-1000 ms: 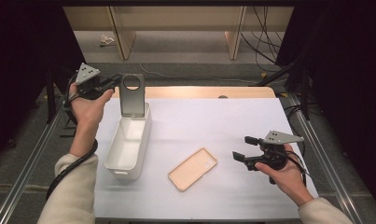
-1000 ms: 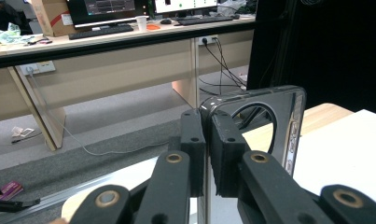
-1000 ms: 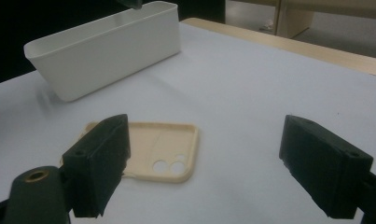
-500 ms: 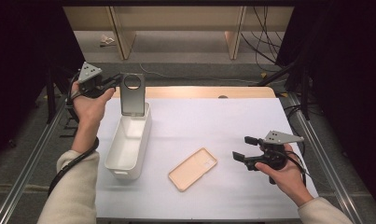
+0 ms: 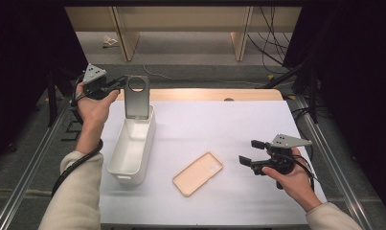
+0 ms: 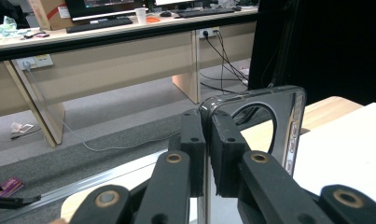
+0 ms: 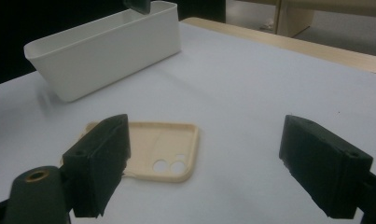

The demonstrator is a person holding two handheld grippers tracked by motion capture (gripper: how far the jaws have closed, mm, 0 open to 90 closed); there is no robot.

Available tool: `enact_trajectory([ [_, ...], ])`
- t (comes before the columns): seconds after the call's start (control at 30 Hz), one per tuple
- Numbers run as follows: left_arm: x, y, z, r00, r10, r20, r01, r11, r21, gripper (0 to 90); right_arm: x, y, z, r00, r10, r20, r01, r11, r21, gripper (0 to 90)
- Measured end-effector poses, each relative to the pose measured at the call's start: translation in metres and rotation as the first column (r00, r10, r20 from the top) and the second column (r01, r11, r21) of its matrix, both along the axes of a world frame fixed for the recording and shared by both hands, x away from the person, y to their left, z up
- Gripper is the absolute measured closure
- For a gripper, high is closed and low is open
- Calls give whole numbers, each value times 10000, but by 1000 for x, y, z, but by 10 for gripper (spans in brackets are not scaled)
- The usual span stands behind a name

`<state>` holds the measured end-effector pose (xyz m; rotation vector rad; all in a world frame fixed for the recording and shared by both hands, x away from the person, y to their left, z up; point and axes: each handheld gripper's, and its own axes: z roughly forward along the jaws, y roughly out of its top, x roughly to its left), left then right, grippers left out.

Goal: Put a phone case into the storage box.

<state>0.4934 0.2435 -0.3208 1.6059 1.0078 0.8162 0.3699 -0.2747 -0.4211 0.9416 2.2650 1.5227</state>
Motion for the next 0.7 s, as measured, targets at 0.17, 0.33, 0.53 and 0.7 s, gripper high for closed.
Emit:
enact_trajectory([
  [0.17, 2, 0, -3, 10000, 10, -83, -10, 10000, 18, 840, 0, 0, 0, 10000, 15, 8, -15, 10000, 10, 171],
  [0.33, 6, 0, -6, 9999, -78, -77, 78, 10000, 9, 840, 0, 0, 0, 10000, 9, -1, -9, 10000, 6, 171],
  [0.53, 10, 1, -9, 9998, -72, -164, 73, 9999, 69, 840, 0, 0, 0, 10000, 9, -1, -9, 10000, 10, 171],
  [0.7, 12, 1, -13, 9996, -78, -255, 79, 10000, 13, 840, 0, 0, 0, 10000, 9, 1, -9, 10000, 14, 171],
])
